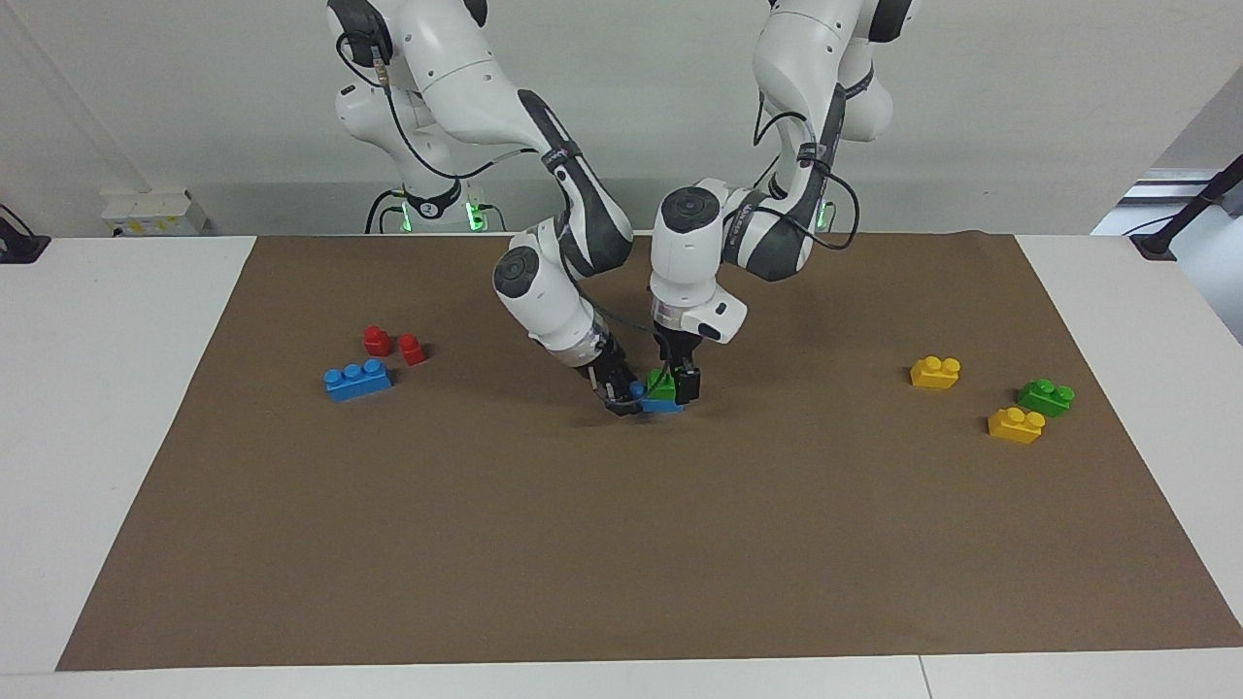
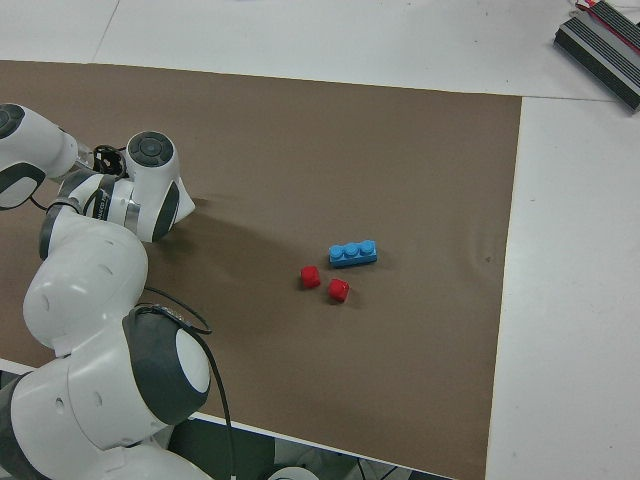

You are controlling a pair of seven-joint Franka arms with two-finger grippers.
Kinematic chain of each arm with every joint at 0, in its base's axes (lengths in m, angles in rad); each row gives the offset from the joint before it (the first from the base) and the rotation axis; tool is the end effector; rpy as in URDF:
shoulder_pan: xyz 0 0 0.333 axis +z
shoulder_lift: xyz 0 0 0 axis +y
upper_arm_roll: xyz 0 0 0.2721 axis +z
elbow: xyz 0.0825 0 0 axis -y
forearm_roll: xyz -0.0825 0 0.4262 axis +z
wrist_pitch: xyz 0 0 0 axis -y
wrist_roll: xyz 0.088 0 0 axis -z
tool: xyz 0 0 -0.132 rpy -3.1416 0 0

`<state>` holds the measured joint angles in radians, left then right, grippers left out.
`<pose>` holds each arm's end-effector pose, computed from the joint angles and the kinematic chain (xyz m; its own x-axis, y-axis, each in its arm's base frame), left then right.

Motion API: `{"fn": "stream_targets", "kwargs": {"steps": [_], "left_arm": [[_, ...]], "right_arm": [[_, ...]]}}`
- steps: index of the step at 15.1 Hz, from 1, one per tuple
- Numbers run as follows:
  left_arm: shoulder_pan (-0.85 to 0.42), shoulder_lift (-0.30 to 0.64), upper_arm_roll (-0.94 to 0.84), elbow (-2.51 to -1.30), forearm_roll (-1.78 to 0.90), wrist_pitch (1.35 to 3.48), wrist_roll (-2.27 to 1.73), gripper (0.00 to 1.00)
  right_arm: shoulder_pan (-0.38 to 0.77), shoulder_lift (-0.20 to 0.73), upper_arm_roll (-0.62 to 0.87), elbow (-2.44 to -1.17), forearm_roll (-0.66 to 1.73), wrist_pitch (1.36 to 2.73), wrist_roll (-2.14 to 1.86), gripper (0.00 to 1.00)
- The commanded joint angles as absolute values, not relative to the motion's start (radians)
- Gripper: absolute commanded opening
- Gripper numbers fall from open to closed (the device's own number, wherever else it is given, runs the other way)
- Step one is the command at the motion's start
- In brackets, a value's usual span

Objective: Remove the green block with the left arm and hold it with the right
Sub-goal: 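Grasp the green brick with the left gripper while the right gripper grasps blue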

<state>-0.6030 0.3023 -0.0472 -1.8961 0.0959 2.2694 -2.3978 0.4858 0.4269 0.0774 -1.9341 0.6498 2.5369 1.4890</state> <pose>0.5205 -0.3901 0.2596 -0.1197 0.9928 -0.0083 0.9883 0.1199 0.0940 0.5543 0.3520 0.1884 0.1298 -0.8853 -0.4466 -0.9913 -0.1056 -0.0788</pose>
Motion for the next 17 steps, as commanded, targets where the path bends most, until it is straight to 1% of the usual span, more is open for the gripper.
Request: {"fn": "stream_targets", "kwargs": {"steps": [1,6,7,8,9,10,11,17], "left_arm": [[-0.609,0.308,-0.035,-1.894,0.132,2.292,-2.424,1.00],[-0.609,0.308,-0.037,-1.898,0.143,2.295,-2.422,1.00],[-0.609,0.308,-0.037,-1.899,0.149,2.295,-2.422,0.97],[-0.611,0.308,-0.037,-1.904,0.161,2.295,-2.422,0.84],[-0.614,0.308,-0.037,-1.907,0.169,2.296,-2.416,0.50],[-0.618,0.308,-0.038,-1.913,0.181,2.299,-2.405,0.11],[-0.621,0.307,-0.040,-1.916,0.190,2.302,-2.383,0.00],[-0.623,0.305,-0.040,-1.907,0.190,2.293,-2.352,0.00]], "right_arm": [[0.489,0.417,0.077,-1.971,0.676,2.579,1.414,0.00],[0.489,0.417,0.077,-1.980,0.676,2.592,1.414,0.00],[0.491,0.417,0.077,-1.979,0.676,2.592,1.413,0.00],[0.491,0.417,0.077,-1.980,0.676,2.594,1.413,0.00],[0.491,0.417,0.077,-1.980,0.676,2.594,1.411,0.00],[0.491,0.417,0.077,-1.980,0.676,2.594,1.411,0.00],[0.491,0.417,0.077,-1.979,0.676,2.594,1.411,0.00],[0.489,0.417,0.077,-1.977,0.676,2.594,1.413,0.00]]}}
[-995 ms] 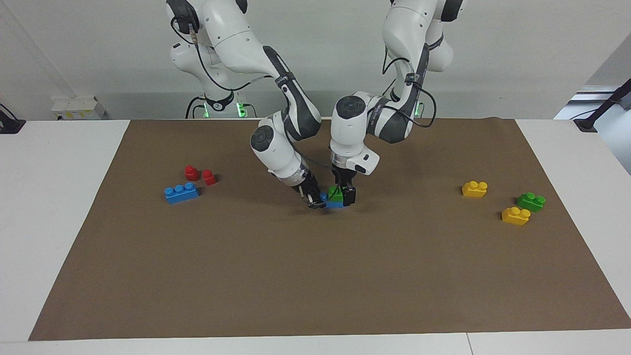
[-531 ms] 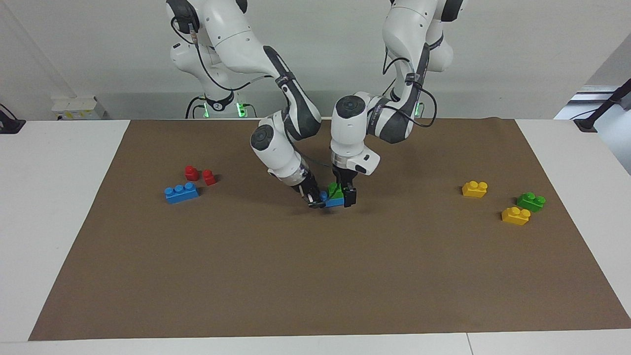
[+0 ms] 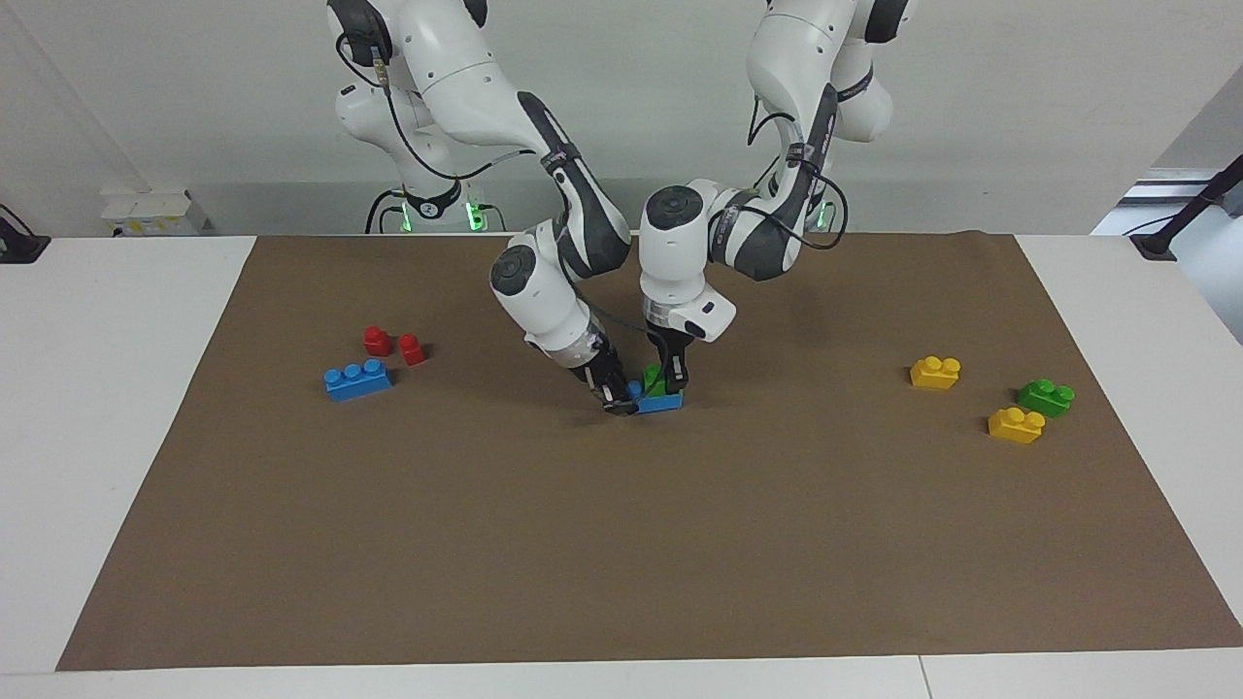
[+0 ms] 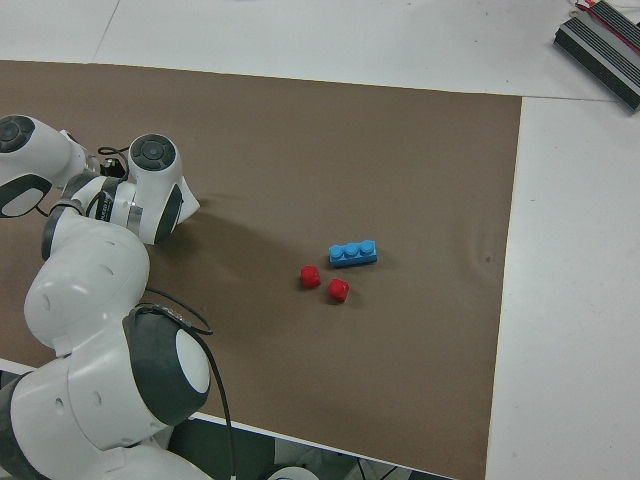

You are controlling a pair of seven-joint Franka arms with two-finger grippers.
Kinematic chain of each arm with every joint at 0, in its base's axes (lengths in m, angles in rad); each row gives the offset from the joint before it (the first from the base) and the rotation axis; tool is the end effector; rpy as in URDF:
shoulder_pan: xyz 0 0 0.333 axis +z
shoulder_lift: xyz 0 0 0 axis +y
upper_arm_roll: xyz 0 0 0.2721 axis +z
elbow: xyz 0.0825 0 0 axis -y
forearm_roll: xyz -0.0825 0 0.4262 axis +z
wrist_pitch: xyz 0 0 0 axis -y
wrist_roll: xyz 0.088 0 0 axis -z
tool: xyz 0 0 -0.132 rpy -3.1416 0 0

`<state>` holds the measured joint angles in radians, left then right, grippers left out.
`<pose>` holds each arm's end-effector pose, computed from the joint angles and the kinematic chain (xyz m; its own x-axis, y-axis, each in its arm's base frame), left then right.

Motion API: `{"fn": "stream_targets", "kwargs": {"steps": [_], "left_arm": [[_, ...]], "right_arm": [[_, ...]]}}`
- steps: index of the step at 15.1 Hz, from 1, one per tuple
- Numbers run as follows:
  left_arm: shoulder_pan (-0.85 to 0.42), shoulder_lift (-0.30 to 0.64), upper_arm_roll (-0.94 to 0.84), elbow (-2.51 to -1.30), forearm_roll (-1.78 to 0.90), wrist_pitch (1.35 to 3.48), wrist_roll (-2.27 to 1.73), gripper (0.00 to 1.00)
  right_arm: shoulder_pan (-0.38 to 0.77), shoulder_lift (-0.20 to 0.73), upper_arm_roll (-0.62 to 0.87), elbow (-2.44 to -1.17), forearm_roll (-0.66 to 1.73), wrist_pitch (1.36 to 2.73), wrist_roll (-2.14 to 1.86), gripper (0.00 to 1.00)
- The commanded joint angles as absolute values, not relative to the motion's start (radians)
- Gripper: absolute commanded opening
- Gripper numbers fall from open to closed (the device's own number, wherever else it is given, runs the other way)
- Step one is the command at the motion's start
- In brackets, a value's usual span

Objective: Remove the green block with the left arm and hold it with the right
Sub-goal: 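Grasp the green brick with the left gripper while the right gripper grasps blue, then pull the green brick away from the blue brick with both grippers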

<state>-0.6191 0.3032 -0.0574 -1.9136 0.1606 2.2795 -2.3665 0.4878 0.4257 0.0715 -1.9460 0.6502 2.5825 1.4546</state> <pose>0.5085 -0.3991 0.2518 -0.0238 0.9991 0.0360 0.9926 0.0193 0.1199 0.5579 0.3461 0.1875 0.1571 -0.8874 -0.4334 -0.9856 -0.1132 -0.1256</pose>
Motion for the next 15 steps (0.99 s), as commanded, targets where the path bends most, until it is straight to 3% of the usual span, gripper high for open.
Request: {"fn": "stream_targets", "kwargs": {"steps": [1,10,15], "left_arm": [[-0.620,0.301,-0.040,-1.905,0.190,2.289,-2.352,0.00],[-0.526,0.180,-0.038,-1.824,0.121,2.068,-2.196,0.00],[-0.443,0.149,-0.035,-1.807,0.092,2.022,-2.033,0.00]], "right_arm": [[0.489,0.417,0.077,-1.977,0.676,2.594,1.413,0.00],[0.471,0.419,0.075,-1.957,0.675,2.571,1.413,0.00],[0.275,0.407,0.064,-1.812,0.623,2.256,1.280,0.00]]}}
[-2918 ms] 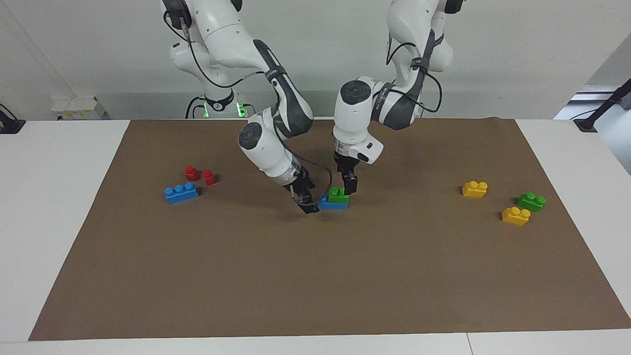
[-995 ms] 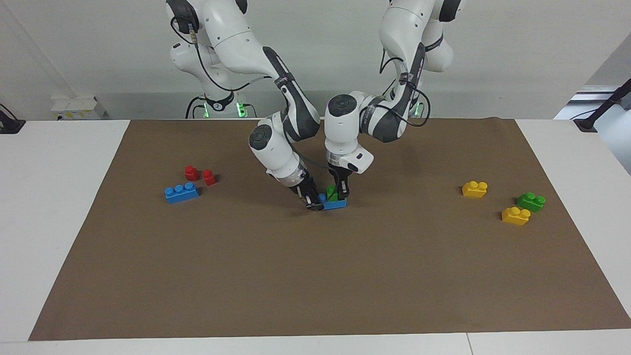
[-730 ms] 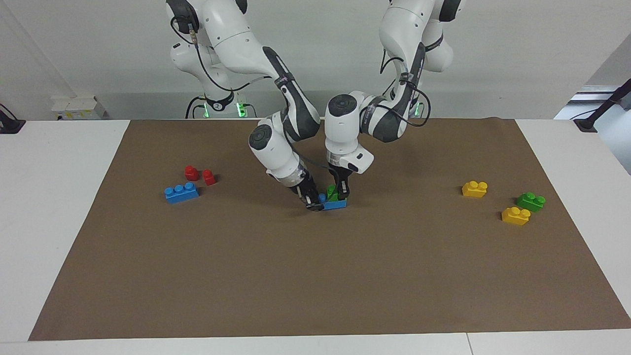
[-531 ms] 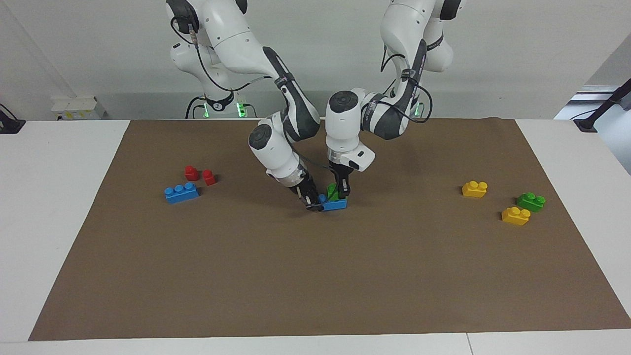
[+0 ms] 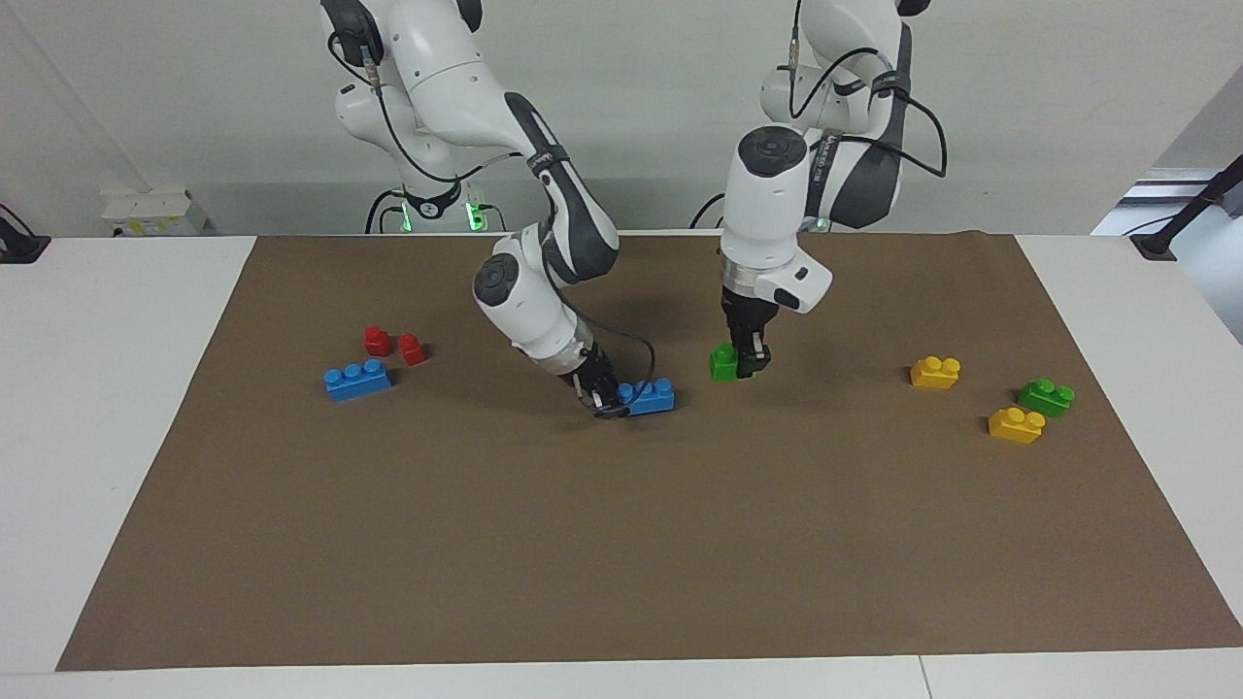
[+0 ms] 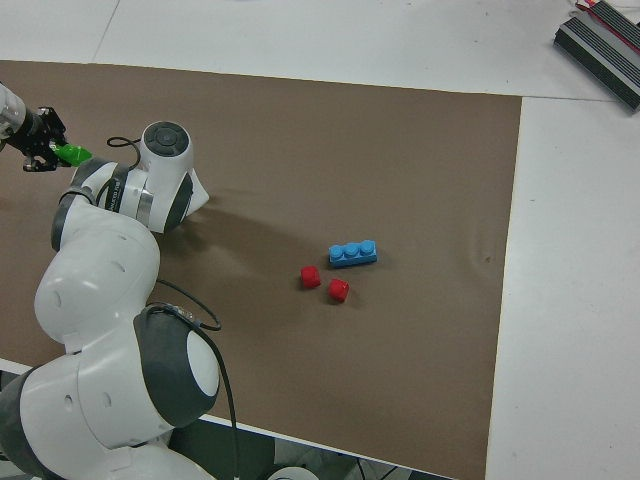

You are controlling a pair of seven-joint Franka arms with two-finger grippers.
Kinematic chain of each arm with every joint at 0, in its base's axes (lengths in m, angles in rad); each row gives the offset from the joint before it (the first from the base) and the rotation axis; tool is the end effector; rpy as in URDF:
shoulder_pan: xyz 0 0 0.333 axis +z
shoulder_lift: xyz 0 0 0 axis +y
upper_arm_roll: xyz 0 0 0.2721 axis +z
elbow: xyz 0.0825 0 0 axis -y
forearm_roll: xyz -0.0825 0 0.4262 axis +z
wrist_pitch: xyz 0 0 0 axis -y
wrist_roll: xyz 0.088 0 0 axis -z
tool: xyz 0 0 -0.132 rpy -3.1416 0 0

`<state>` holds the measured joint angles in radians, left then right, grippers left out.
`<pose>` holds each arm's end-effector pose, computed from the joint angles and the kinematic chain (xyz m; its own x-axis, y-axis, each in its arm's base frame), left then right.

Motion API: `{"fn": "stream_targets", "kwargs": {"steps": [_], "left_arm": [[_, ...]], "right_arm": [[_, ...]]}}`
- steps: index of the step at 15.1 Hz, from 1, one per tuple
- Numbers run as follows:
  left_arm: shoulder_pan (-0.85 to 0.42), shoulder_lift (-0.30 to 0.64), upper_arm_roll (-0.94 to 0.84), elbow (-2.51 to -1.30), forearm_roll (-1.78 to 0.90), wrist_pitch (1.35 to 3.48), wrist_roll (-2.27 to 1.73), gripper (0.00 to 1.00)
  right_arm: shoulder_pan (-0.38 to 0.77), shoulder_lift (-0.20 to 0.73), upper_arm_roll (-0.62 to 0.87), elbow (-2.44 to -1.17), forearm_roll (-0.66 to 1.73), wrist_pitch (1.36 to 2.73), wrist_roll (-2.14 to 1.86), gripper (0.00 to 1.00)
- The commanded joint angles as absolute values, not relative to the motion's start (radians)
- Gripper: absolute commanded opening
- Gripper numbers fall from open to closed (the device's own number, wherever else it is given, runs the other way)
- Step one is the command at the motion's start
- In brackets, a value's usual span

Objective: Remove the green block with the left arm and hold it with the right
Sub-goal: 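Pull the green brick away from the blue brick with both grippers, then carry the green brick with the left gripper while the right gripper carries blue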

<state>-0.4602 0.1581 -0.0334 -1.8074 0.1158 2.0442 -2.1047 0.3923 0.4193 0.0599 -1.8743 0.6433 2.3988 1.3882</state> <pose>0.5749 -0.2986 0.3768 0.0050 0.9988 0.0486 0.9931 -0.0106 0.1172 0.5920 0.3034 0.2104 0.1653 -0.8700 -0.4645 -0.9862 -0.1501 -0.0699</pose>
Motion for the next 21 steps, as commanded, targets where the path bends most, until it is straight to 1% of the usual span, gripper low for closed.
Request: {"fn": "stream_targets", "kwargs": {"steps": [1,2,3,6,8,10,14,18,21], "left_arm": [[-0.421,0.149,-0.034,-1.812,0.092,2.023,-1.990,0.00],[-0.387,0.149,-0.038,-1.813,0.089,2.025,-1.933,0.00],[-0.364,0.149,-0.037,-1.815,0.071,2.025,-1.871,0.00],[-0.263,0.147,-0.035,-1.836,0.032,2.037,-1.644,0.00],[-0.197,0.140,-0.034,-1.864,0.014,2.065,-1.509,0.00],[-0.143,0.135,-0.034,-1.891,0.014,2.092,-1.418,0.00],[-0.052,0.152,-0.032,-1.925,0.014,2.166,-1.266,0.00],[0.040,0.198,-0.032,-1.934,0.014,2.238,-1.116,0.00],[0.069,0.244,-0.032,-1.933,0.012,2.318,-1.106,0.00]], "right_arm": [[0.209,0.407,0.066,-1.789,0.606,2.196,1.220,0.00],[0.163,0.407,0.064,-1.778,0.591,2.145,1.171,0.00],[0.117,0.407,0.064,-1.778,0.569,2.123,1.120,0.00],[-0.039,0.405,0.063,-1.793,0.551,2.077,1.080,0.00],[-0.107,0.397,0.063,-1.825,0.522,2.068,1.037,0.00],[-0.142,0.393,0.061,-1.851,0.518,2.078,1.023,0.00],[-0.155,0.387,0.060,-1.881,0.518,2.086,1.017,0.00],[-0.186,0.376,0.055,-1.917,0.518,2.108,0.956,0.00],[-0.193,0.374,0.055,-1.931,0.518,2.127,0.923,0.00]]}}
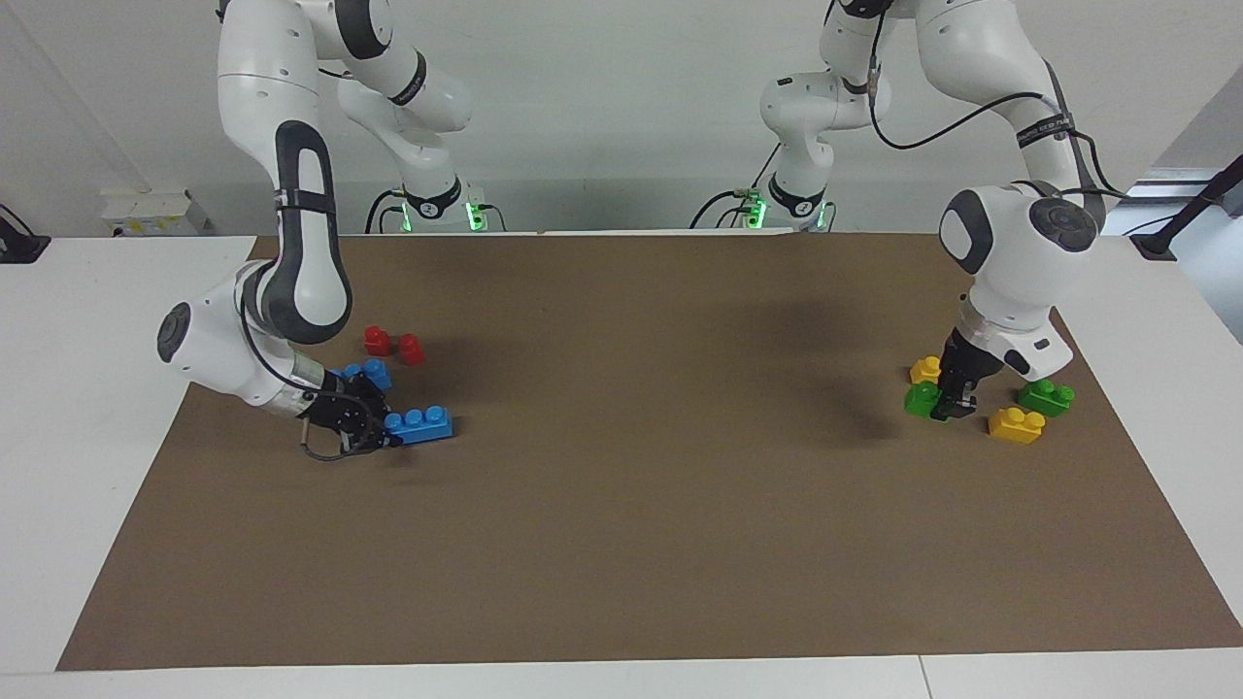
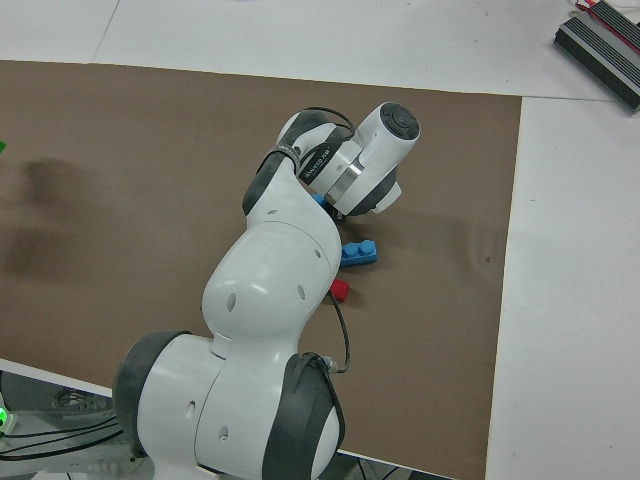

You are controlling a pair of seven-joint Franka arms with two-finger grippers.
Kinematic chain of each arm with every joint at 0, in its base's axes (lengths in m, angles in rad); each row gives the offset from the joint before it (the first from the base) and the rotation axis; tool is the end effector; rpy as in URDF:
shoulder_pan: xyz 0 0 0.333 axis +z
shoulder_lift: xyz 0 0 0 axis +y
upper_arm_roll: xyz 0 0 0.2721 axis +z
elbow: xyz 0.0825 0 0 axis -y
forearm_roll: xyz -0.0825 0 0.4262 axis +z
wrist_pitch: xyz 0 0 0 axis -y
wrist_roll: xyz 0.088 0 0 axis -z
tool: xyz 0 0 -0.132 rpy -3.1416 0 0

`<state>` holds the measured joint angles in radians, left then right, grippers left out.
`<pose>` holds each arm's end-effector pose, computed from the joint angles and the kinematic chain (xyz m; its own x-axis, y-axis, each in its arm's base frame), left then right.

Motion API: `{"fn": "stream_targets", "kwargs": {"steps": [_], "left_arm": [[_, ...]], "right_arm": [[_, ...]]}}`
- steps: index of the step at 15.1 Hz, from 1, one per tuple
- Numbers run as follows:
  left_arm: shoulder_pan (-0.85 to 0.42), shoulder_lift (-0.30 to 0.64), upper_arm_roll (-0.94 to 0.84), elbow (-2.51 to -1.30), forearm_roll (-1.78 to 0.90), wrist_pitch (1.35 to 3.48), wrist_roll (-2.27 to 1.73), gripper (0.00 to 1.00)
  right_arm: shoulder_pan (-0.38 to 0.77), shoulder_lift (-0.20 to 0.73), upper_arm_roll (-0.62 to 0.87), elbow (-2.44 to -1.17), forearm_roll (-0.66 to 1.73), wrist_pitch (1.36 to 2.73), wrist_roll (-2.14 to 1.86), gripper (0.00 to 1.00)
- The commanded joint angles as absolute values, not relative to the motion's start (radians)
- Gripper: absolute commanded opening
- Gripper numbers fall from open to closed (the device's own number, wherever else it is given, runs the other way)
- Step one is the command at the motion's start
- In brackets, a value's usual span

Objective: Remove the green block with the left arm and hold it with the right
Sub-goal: 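Carry the green brick with the left gripper while the right gripper carries blue, then open both grippers to set down the green and blue bricks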

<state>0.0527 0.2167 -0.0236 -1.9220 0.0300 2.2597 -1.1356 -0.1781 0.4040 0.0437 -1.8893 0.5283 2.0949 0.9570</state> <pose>0.6457 0.0204 0.3009 0.4062 0.9111 0.0692 0.9058 -0.4115 0.1009 0.6230 -0.0483 0.1921 0.1479 -0.8720 -0.4666 -0.9874 -0.1567 -0.0202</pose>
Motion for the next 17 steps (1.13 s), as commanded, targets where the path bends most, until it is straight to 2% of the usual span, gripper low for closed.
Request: {"fn": "stream_targets", "kwargs": {"steps": [1,2,3,5,6,11,14,16,17], "left_arm": [[0.071,0.262,-0.032,-1.933,0.012,2.336,-1.094,0.00],[0.072,0.284,-0.032,-1.928,0.014,2.356,-1.086,0.00],[0.077,0.297,-0.032,-1.925,0.014,2.373,-1.085,0.00],[0.086,0.327,-0.031,-1.921,0.015,2.405,-1.077,0.00],[0.093,0.334,-0.031,-1.921,0.015,2.416,-1.054,0.00],[0.104,0.391,-0.031,-1.893,0.021,2.453,-1.014,0.00],[0.104,0.413,-0.031,-1.897,0.023,2.491,-1.005,0.00],[0.104,0.411,-0.031,-1.896,0.023,2.490,-0.999,0.03],[0.104,0.413,-0.031,-1.893,0.025,2.485,-0.999,0.57]], "right_arm": [[-0.193,0.373,0.055,-1.936,0.518,2.132,0.923,0.00],[-0.193,0.373,0.055,-1.934,0.518,2.131,0.923,0.09],[-0.192,0.373,0.055,-1.933,0.518,2.134,0.930,0.63],[-0.192,0.373,0.055,-1.924,0.518,2.120,0.931,0.93],[-0.193,0.362,0.055,-1.921,0.518,2.112,0.933,0.96],[-0.178,0.278,0.055,-1.862,0.502,2.007,0.986,0.98],[-0.158,0.207,0.058,-1.842,0.382,1.979,0.965,1.00],[-0.146,0.195,0.060,-1.783,0.325,1.895,0.887,1.00],[-0.146,0.186,0.058,-1.754,0.302,1.853,0.802,1.00]]}}
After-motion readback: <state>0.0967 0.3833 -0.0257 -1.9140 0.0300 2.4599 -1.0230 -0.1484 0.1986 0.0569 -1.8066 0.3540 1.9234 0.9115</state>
